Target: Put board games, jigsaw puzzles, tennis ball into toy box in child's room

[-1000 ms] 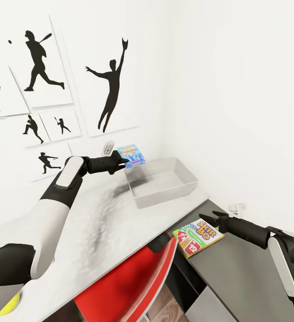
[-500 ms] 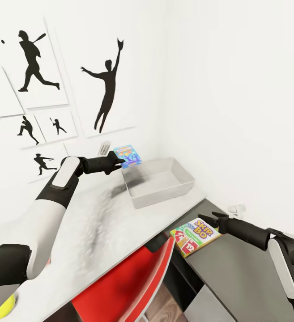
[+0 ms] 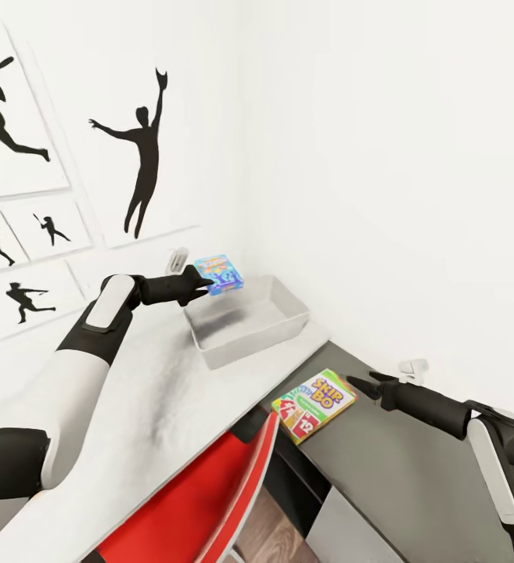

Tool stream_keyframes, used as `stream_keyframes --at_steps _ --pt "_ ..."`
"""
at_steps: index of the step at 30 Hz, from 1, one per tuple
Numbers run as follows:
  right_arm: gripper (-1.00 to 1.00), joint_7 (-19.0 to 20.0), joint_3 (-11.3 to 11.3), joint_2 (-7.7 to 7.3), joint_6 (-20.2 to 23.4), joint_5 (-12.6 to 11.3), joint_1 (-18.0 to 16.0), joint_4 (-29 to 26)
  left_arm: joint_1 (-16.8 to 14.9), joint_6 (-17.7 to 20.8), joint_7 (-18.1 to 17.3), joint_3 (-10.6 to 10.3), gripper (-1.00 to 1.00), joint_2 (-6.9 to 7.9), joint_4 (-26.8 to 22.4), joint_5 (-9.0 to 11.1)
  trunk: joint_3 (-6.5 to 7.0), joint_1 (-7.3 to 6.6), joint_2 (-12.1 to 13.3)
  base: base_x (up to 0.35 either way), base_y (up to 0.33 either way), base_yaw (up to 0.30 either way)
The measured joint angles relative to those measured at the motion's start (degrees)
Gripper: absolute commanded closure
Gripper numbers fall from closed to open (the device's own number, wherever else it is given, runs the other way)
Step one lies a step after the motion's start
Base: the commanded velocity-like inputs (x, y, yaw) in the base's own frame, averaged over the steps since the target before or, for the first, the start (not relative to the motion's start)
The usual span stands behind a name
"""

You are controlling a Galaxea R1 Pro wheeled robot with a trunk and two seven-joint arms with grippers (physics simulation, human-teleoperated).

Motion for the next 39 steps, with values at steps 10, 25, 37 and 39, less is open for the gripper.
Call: stream_keyframes --at_steps 10,25,37,39 --pt "-1.0 0.0 -0.1 0.01 0.0 -0.2 0.0 0.0 0.1 0.0 0.0 0.0 1.0 0.37 0.0 -0.1 0.05 0.0 0.0 0.0 0.0 -0.248" --pt "-1.0 0.0 0.2 0.02 0.1 -0.3 0.0 0.0 0.4 0.0 -0.8 0.0 1.0 7.26 -0.2 4.2 0.06 0.0 0.0 0.0 0.0 -0.134" --pt "-1.0 0.0 0.0 0.02 0.8 -0.3 0.0 -0.3 0.9 -0.2 -0.5 0.1 1.0 10.77 -0.5 6.4 0.06 0.0 0.0 0.0 0.0 -0.092" --pt "-1.0 0.0 0.0 0.02 1.4 -0.3 0.0 -0.3 0.8 -0.2 -0.5 0.0 1.0 11.03 -0.4 6.5 0.06 0.0 0.0 0.0 0.0 -0.231"
